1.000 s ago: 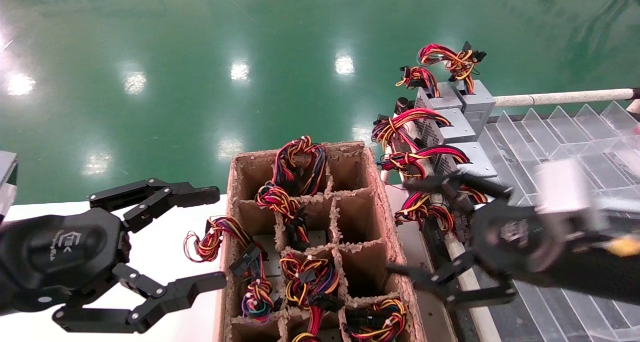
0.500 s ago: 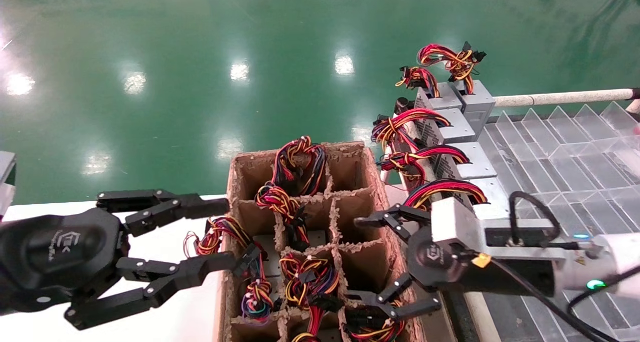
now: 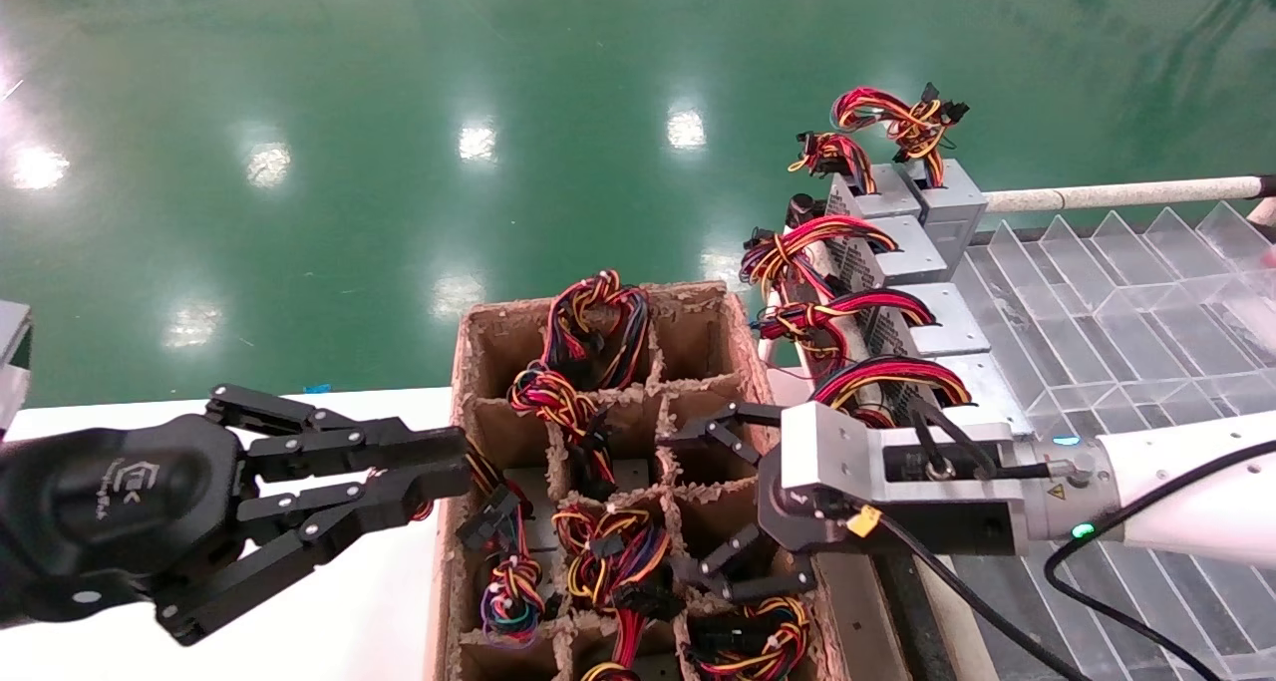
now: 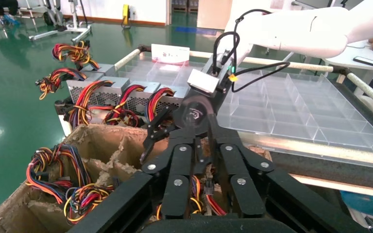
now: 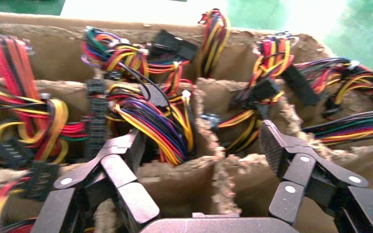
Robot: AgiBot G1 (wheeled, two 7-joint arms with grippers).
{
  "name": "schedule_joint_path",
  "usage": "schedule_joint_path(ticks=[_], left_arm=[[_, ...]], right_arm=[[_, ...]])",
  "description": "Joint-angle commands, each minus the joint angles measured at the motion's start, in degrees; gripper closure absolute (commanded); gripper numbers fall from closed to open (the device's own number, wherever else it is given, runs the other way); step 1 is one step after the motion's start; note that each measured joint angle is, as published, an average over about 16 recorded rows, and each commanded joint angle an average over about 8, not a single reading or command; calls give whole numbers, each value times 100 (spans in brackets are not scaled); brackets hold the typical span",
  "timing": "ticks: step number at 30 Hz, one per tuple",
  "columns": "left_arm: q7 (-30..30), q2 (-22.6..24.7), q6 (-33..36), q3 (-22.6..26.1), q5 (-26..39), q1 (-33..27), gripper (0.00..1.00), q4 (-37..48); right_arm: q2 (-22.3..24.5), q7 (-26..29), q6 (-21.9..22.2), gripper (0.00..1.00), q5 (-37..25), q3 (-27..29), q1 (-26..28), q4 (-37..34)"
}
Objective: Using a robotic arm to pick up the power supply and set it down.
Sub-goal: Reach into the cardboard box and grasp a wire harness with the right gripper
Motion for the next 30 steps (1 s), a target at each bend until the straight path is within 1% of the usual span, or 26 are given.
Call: schedule_joint_path(ticks=[1,8,16,25,30], left_arm=[[0,0,0,0,0,0,100,0],[0,0,0,0,0,0,100,0],[0,0,0,0,0,0,100,0],[0,0,0,0,0,0,100,0],[0,0,0,0,0,0,100,0]], right_arm=[[-43,-70,70,100,-27,1,6,-37],[-94,-157,58,100,-43,-9,43,-176],[-128,-225,8,100,91,45,-34,-281],[-123,-101,-172,100,201,39,-118,-283],[-136,107,-289,100,355,66,-165,-331]])
